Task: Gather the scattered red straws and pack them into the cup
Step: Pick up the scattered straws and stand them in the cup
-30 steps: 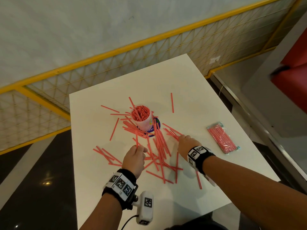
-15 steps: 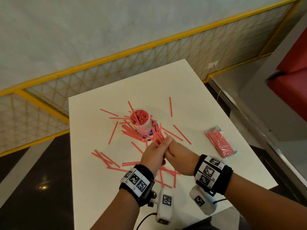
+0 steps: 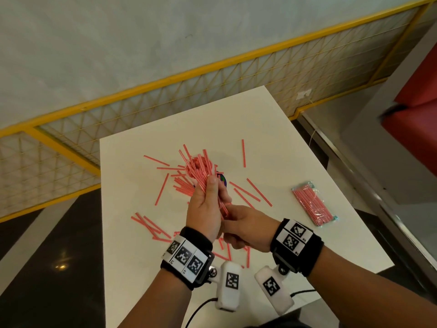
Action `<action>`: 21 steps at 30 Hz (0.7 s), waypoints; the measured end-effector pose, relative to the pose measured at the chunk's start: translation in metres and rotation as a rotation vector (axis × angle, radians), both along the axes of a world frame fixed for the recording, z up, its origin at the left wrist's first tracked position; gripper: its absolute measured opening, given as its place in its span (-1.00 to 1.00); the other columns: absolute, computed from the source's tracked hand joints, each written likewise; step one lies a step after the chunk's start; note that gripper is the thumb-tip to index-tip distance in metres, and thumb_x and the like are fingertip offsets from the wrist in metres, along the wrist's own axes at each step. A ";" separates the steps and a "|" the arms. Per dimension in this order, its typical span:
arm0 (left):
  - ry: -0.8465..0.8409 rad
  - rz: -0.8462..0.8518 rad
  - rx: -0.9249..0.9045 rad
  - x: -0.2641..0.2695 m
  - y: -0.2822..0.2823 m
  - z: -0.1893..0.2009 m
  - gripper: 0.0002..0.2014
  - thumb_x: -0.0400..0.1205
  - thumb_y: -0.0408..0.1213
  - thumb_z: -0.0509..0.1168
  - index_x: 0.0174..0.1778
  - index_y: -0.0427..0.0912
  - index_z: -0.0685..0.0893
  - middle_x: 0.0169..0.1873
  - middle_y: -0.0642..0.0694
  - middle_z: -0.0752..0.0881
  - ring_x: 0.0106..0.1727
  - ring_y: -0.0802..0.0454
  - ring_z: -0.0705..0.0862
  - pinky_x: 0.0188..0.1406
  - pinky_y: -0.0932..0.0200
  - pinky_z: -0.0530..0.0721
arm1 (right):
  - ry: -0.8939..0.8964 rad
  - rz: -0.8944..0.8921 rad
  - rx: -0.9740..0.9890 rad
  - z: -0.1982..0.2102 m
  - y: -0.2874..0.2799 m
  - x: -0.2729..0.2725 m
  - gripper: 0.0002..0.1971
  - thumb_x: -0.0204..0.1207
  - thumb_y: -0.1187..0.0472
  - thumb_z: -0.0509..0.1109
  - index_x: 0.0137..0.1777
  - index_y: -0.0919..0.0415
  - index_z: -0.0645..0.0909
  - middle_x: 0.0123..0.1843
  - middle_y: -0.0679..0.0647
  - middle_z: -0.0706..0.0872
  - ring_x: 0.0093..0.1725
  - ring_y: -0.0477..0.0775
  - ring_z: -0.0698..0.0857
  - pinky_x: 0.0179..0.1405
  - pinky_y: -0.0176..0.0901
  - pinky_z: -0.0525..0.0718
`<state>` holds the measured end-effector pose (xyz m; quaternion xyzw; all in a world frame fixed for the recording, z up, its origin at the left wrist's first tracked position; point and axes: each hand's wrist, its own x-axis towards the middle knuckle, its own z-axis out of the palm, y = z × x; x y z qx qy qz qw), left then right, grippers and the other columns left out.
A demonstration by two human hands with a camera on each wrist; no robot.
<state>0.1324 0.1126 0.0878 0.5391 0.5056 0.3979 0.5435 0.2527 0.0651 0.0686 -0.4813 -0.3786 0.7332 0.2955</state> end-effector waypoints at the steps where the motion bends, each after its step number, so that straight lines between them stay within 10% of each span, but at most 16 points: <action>1: -0.045 -0.007 -0.003 0.000 -0.001 0.003 -0.51 0.85 0.01 0.04 -0.12 -0.33 0.60 -0.38 -0.12 0.58 -0.25 -0.05 0.62 -0.01 0.32 0.67 | 0.047 -0.010 0.010 0.000 0.002 0.000 -0.90 0.64 0.35 0.39 0.04 0.26 0.50 -0.39 0.01 0.60 -0.49 -0.05 0.45 -0.50 -0.23 0.43; 5: -0.184 0.043 -0.057 -0.004 0.000 0.007 -0.68 0.89 -0.11 0.05 0.06 -0.16 0.65 -0.45 0.04 0.44 -0.37 0.01 0.45 -0.13 0.15 0.65 | -0.092 -0.067 0.065 -0.005 0.006 0.000 -0.79 0.56 0.19 0.52 0.05 0.10 0.52 -0.35 -0.01 0.52 -0.47 -0.04 0.45 -0.46 -0.12 0.46; 11: -0.300 0.286 -0.155 -0.013 0.015 0.016 -0.59 0.86 0.06 0.07 -0.27 -0.06 0.44 -0.48 0.02 0.34 -0.48 0.05 0.35 -0.27 0.03 0.54 | -0.518 0.024 0.194 0.003 0.006 -0.004 -0.75 0.62 0.03 0.47 -0.08 0.00 0.42 -0.26 -0.05 0.52 -0.44 -0.10 0.48 -0.42 -0.18 0.52; 21: 0.136 0.002 -0.137 -0.030 0.005 0.017 -0.57 0.79 0.18 0.15 0.03 -0.12 0.68 -0.52 0.08 0.36 -0.45 0.06 0.41 -0.24 -0.03 0.56 | -0.729 -0.017 0.299 0.013 -0.004 -0.014 -0.35 0.35 -0.15 0.69 0.17 0.00 0.31 -0.18 -0.08 0.55 -0.32 -0.14 0.48 -0.39 -0.30 0.43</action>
